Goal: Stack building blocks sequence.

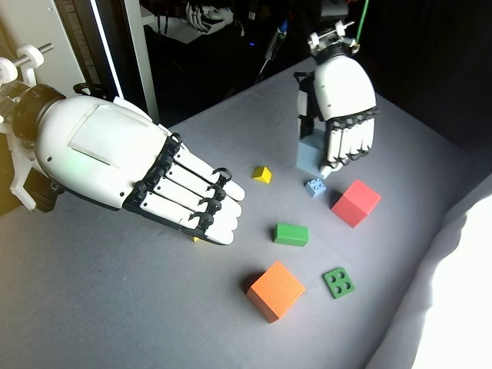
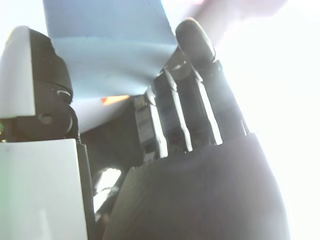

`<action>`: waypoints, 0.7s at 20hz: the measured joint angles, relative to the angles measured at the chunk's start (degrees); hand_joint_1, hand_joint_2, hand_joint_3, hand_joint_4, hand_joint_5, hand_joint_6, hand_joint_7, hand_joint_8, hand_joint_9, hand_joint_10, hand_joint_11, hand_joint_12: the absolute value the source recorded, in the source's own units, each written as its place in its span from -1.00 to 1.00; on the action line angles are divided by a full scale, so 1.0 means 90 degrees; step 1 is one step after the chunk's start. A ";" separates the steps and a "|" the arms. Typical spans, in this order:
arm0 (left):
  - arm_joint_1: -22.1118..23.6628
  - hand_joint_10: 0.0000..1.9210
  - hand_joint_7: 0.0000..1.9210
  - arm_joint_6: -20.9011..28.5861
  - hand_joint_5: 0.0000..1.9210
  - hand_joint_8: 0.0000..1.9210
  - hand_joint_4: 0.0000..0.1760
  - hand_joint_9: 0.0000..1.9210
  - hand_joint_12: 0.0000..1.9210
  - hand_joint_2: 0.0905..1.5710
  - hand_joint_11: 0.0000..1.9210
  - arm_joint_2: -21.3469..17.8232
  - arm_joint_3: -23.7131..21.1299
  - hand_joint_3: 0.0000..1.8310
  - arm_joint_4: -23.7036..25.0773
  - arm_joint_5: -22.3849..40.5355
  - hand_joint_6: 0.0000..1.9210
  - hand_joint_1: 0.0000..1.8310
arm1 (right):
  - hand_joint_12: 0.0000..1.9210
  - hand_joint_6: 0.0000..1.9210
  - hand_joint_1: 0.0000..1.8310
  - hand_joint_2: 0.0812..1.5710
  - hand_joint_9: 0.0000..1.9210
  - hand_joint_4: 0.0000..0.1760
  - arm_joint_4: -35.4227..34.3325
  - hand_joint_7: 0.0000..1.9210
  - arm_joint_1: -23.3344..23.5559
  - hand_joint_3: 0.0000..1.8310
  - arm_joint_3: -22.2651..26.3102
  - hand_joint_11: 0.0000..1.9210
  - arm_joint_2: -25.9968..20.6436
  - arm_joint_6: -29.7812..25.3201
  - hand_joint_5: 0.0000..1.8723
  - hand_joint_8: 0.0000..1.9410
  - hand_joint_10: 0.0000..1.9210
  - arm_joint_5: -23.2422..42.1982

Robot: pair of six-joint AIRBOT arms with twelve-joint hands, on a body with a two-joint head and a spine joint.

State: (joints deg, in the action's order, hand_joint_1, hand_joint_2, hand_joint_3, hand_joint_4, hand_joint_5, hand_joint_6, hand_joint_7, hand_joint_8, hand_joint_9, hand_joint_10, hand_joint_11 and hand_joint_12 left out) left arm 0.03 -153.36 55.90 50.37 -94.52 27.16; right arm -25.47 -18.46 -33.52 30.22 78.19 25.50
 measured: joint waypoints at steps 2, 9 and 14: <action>0.0126 0.18 -0.04 -0.0041 -0.05 0.33 -1.00 -0.24 0.54 0.43 -0.45 0.0092 0.0233 -1.00 -0.0017 -0.0146 -0.03 0.35 | -0.88 -0.99 -1.00 0.87 -0.92 -1.00 -0.0002 -0.87 0.0000 -1.00 0.0000 -1.00 -0.0002 0.0000 -0.83 -1.00 -1.00 0.0000; 0.0136 0.20 -0.06 -0.0078 -0.09 0.38 -1.00 -0.28 0.56 0.45 -0.50 0.0605 0.1015 -1.00 -0.0044 -0.0597 0.00 0.35 | -0.95 -0.99 -1.00 0.87 -0.94 -1.00 0.0000 -0.90 0.0000 -1.00 0.0000 -1.00 -0.0002 0.0002 -0.88 -1.00 -0.99 0.0000; 0.0121 0.27 -0.02 -0.0102 -0.07 0.32 -1.00 -0.24 0.58 0.43 -0.46 0.0821 0.1576 -1.00 0.0134 -0.1076 -0.03 0.36 | -0.85 -1.00 -1.00 0.87 -0.92 -1.00 -0.0002 -0.88 0.0000 -1.00 0.0000 -1.00 -0.0002 0.0000 -0.86 -1.00 -1.00 -0.0005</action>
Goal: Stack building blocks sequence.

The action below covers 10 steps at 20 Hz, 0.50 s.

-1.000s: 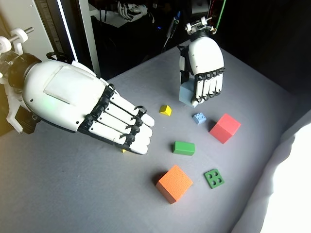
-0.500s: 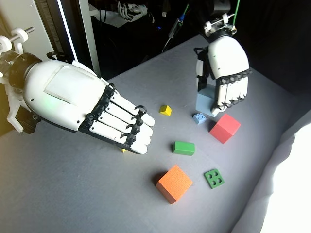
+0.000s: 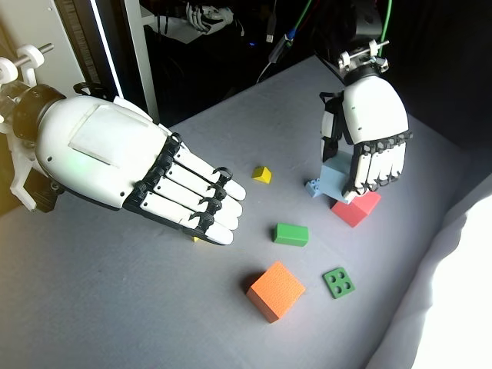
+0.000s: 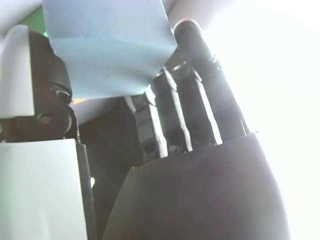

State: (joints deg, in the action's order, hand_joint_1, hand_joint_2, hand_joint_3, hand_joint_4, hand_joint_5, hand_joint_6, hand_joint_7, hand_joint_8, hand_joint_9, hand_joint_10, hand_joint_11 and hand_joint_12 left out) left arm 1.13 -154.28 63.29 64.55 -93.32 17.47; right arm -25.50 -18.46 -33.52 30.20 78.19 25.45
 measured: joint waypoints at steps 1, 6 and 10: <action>0.0000 0.24 -0.04 0.0000 -0.04 0.36 -1.00 -0.25 0.58 0.43 -0.45 0.0015 0.0097 -1.00 0.0036 -0.0051 -0.07 0.35 | -0.87 -1.00 -0.98 0.87 -0.92 -1.00 0.0002 -0.88 0.0000 -1.00 0.0000 -1.00 0.0000 0.0002 -0.85 -1.00 -1.00 0.0005; -0.0012 0.21 -0.04 -0.0002 -0.06 0.34 -1.00 -0.25 0.55 0.44 -0.47 0.0097 0.0476 -1.00 0.0134 -0.0238 -0.02 0.34 | -0.90 -1.00 -1.00 0.87 -0.93 -1.00 0.0002 -0.89 0.0000 -1.00 0.0000 -1.00 0.0000 0.0000 -0.87 -1.00 -1.00 0.0002; -0.0168 0.59 -0.10 0.0000 -0.21 0.37 -1.00 -0.30 0.62 0.51 -0.52 0.0187 0.0682 -1.00 0.0124 -0.0488 0.13 0.47 | -1.00 -1.00 -1.00 0.87 -0.97 -1.00 0.0002 -0.94 0.0000 -1.00 0.0000 -1.00 0.0000 0.0000 -0.92 -1.00 -1.00 0.0002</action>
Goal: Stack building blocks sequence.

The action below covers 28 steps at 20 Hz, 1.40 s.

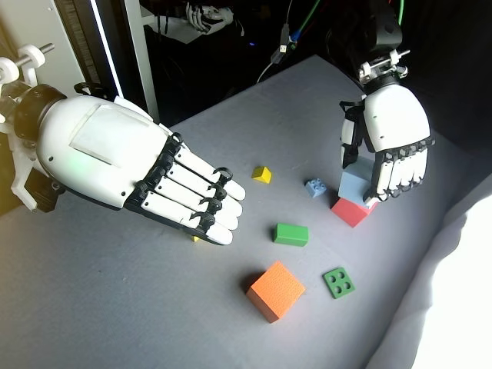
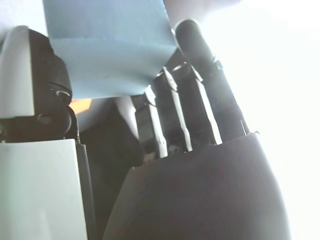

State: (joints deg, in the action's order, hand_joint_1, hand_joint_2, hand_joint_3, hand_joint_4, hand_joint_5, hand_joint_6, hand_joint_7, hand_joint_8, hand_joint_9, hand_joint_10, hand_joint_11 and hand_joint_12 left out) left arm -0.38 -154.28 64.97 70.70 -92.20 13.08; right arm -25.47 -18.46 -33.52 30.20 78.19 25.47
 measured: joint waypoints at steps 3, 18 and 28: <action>-0.0063 0.23 -0.05 0.0005 -0.11 0.36 -1.00 -0.29 0.61 0.46 -0.54 0.0029 0.0095 -1.00 0.0007 -0.0121 0.04 0.34 | -0.98 -1.00 -1.00 0.88 -0.94 -1.00 0.0002 -0.90 0.0000 -1.00 0.0000 -0.98 0.0000 0.0000 -0.89 -1.00 -0.99 0.0022; 0.0155 0.06 -0.04 -0.0019 -0.18 0.30 -1.00 -0.32 0.53 0.47 -0.63 -0.0032 0.0245 -1.00 -0.0044 -0.0010 0.16 0.33 | -0.86 -1.00 -1.00 0.87 -0.91 -1.00 0.0002 -0.87 0.0000 -1.00 0.0000 -1.00 0.0000 0.0002 -0.85 -1.00 -1.00 0.0046; 0.0189 -0.41 -0.05 -0.0019 -0.29 0.24 -1.00 -0.22 0.32 0.51 -0.61 0.0109 0.0585 -1.00 0.0056 -0.0078 0.40 0.30 | -0.87 -0.99 -0.97 0.88 -0.91 -1.00 0.0000 -0.86 0.0000 -1.00 0.0000 -1.00 0.0000 0.0002 -0.84 -0.99 -1.00 0.0095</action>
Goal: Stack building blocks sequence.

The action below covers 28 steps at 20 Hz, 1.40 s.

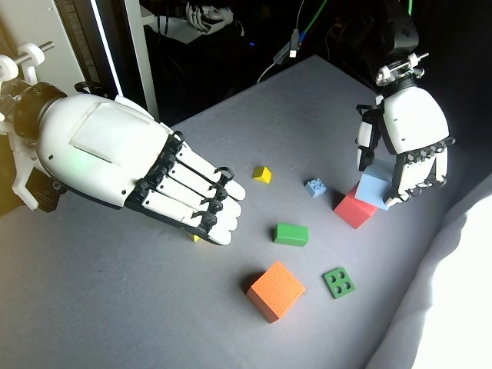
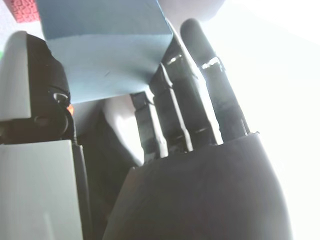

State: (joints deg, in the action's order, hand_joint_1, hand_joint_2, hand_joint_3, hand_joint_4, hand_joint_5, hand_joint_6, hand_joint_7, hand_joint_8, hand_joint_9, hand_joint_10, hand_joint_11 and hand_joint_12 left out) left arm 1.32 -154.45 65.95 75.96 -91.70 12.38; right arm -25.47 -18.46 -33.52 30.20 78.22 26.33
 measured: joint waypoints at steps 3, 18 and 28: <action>-0.0027 -0.37 -0.11 0.0000 -0.30 0.27 -1.00 -0.23 0.30 0.46 -0.62 0.0034 0.0066 -1.00 0.0002 -0.0080 -0.32 0.42 | -0.83 -0.99 -0.96 0.87 -0.89 -1.00 0.0000 -0.84 0.0000 -1.00 0.0000 -1.00 0.0000 0.0000 -0.82 -1.00 -1.00 0.0000; -0.0323 -0.77 -0.11 0.0005 -0.22 -1.00 -1.00 -0.22 0.15 0.44 -0.67 0.0080 0.0085 -1.00 -0.0034 -0.0136 -1.00 0.19 | -0.82 -1.00 -0.98 0.89 -0.88 -1.00 -0.0002 -0.85 0.0000 -1.00 0.0000 -1.00 0.0000 -0.0002 -0.83 -1.00 -1.00 0.0010; -0.0359 -1.00 -0.52 0.0000 -0.56 -1.00 -1.00 -0.51 -0.04 0.42 -0.94 0.0083 0.0085 -1.00 -0.0080 -0.0136 -1.00 -0.06 | -0.58 -0.99 -0.96 0.87 -0.83 -1.00 -0.0002 -0.80 0.0000 -1.00 0.0000 -1.00 0.0000 0.0000 -0.78 -1.00 -0.99 0.0007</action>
State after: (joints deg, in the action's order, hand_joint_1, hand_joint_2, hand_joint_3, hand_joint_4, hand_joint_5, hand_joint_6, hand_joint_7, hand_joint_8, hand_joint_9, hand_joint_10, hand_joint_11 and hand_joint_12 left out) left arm -1.91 -154.45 66.70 76.73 -92.42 11.16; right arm -25.50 -18.46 -33.52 30.20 78.22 26.39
